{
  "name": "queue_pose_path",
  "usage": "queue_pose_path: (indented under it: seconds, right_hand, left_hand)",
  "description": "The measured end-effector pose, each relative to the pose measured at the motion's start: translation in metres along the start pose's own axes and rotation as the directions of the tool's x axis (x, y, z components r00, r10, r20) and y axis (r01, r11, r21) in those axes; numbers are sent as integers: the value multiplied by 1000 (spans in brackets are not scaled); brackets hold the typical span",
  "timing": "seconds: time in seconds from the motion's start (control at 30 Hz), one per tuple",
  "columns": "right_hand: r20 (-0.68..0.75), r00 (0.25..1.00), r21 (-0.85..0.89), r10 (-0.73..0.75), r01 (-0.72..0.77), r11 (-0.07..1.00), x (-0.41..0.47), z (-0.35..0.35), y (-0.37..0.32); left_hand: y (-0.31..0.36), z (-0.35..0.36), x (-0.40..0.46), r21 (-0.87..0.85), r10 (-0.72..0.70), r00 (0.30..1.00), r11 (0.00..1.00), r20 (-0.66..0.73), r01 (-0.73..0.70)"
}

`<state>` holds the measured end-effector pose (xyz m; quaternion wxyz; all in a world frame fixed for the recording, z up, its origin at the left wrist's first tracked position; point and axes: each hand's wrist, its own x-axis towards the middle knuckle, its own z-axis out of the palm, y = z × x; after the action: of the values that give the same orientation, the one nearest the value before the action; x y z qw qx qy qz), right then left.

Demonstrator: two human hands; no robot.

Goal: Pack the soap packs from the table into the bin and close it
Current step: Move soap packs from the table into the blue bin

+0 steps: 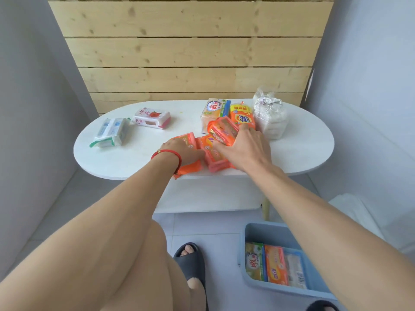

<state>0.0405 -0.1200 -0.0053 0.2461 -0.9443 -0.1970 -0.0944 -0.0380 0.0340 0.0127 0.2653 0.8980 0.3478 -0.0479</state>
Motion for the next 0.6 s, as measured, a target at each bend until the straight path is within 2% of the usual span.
queue_pose_path:
  seconds: [0.1, 0.17, 0.2, 0.23, 0.3, 0.33, 0.4, 0.5, 0.57, 0.6]
  right_hand:
    - [68, 991, 217, 113, -125, 968, -10, -24, 31]
    - [197, 973, 312, 123, -181, 932, -25, -44, 68]
    - [283, 954, 363, 100, -203, 909, -33, -53, 88]
    - [381, 922, 411, 69, -236, 880, -40, -62, 108]
    - [588, 808, 424, 37, -347, 837, -56, -76, 153]
    - [673, 739, 375, 39, -386, 843, -61, -79, 170]
    - [775, 626, 232, 82, -403, 885, -75, -78, 201]
    - [855, 505, 72, 120, -345, 936, -94, -53, 232]
    - [875, 442, -71, 196, -284, 956, -106, -27, 246]
    - [866, 433, -152, 250, -248, 957, -113, -13, 253]
  left_hand:
    - [11, -13, -24, -136, -9, 1000, 991, -21, 6]
    - [17, -14, -46, -42, 81, 983, 995, -165, -89]
    - [18, -12, -60, 15, 163, 952, 986, -260, -165]
    - [21, -5, -75, 41, 248, 913, 968, -323, -249]
    - [31, 28, -109, -22, 371, 865, 916, -339, -401]
    - [36, 47, -123, -80, 420, 858, 884, -295, -460]
    - [42, 99, -142, -186, 483, 869, 849, -105, -495]
    - [40, 175, -149, -240, 419, 883, 898, 210, -369]
    - [36, 215, -141, -234, 336, 883, 934, 326, -269]
    - [34, 231, -136, -213, 283, 888, 953, 363, -217]
